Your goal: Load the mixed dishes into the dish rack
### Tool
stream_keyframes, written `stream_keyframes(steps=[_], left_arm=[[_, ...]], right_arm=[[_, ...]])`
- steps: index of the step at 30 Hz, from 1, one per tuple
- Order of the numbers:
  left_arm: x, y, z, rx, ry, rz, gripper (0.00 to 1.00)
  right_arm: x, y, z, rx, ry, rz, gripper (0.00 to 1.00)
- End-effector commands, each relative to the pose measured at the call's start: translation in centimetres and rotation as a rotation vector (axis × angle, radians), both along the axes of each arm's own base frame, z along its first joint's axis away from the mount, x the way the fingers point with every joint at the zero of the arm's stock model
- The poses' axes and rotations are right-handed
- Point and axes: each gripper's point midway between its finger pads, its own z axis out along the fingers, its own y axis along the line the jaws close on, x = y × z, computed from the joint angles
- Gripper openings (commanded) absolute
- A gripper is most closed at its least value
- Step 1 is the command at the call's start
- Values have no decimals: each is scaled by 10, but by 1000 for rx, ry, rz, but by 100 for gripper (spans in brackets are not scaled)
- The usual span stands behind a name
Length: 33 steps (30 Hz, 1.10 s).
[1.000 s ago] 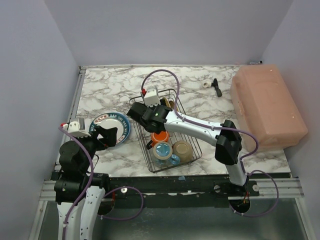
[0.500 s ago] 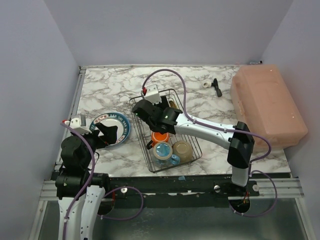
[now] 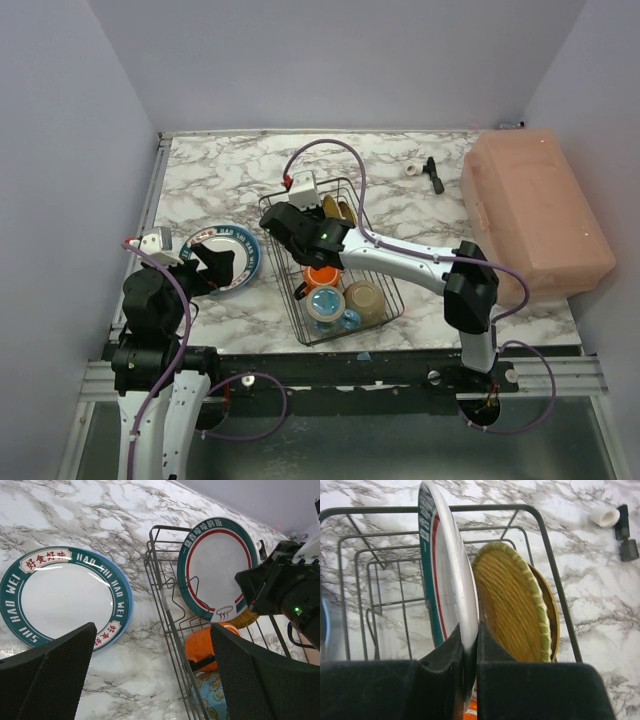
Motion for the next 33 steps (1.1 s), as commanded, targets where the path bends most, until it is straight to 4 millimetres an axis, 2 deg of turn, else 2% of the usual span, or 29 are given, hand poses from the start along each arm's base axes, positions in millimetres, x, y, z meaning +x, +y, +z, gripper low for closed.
stream_keyframes(steps=[1, 5, 8, 9, 13, 17, 21, 24, 26, 29, 33], left_arm=[[4, -3, -4, 4, 9, -25, 95], [6, -3, -6, 3, 18, -25, 95], [6, -4, -6, 1, 21, -30, 95], [6, -4, -7, 1, 25, -32, 95], [10, -6, -12, -3, 54, -45, 96], [17, -10, -25, -11, 131, -62, 98], [24, -6, -39, -36, 251, -19, 99], [25, -2, -57, -124, 369, 69, 98], [25, -8, -70, -195, 433, 87, 99], [31, -2, -91, -305, 498, 138, 99], [29, 15, -131, -457, 636, 254, 99]], right_arm=[[-27, -12, -28, 98, 99, -43, 4], [-33, -11, -37, 110, 82, -28, 1], [-31, -15, -38, 82, 79, -63, 4], [-31, -16, -37, 78, 81, -71, 7], [-32, -16, -25, 92, 66, -35, 39], [-33, -7, -2, 143, 52, 37, 57], [-39, 1, 15, 196, 72, 103, 68], [-50, 3, 27, 247, 100, 158, 76], [-60, 4, 34, 288, 117, 227, 80], [-79, 6, 57, 396, 116, 353, 90], [-103, -1, 80, 532, 104, 464, 97]])
